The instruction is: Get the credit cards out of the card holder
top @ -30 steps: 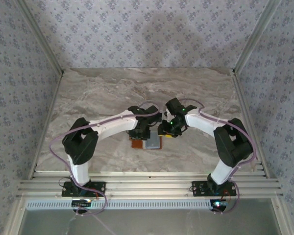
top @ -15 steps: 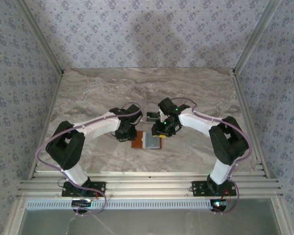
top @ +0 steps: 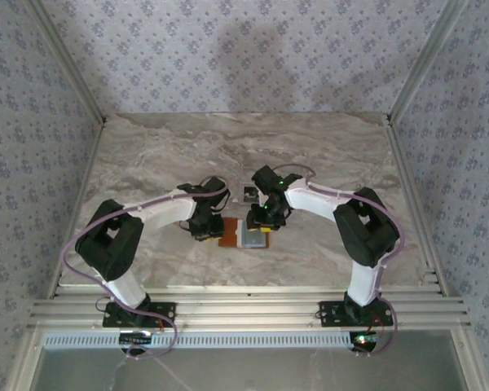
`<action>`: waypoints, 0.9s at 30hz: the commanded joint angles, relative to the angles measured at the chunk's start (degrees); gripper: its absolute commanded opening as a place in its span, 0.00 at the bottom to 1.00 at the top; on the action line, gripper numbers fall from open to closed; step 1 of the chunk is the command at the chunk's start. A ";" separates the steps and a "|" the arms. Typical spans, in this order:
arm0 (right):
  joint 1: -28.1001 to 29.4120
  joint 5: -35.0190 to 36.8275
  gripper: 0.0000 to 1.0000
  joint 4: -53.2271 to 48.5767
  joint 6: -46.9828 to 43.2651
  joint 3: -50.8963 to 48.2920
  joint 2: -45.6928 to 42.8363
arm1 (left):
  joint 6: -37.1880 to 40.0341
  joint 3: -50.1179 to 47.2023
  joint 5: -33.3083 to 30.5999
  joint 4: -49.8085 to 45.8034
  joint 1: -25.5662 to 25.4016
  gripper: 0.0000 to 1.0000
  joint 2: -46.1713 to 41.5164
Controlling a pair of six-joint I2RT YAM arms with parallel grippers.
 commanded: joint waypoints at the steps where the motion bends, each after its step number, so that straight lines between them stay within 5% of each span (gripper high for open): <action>1: 1.16 0.82 0.43 -1.90 0.74 2.06 1.46 | 1.11 -1.04 1.72 0.55 0.43 0.25 1.74; 27: 4.43 -9.45 0.42 9.85 7.63 4.46 5.65 | 1.30 -3.50 3.30 5.97 0.33 0.22 0.68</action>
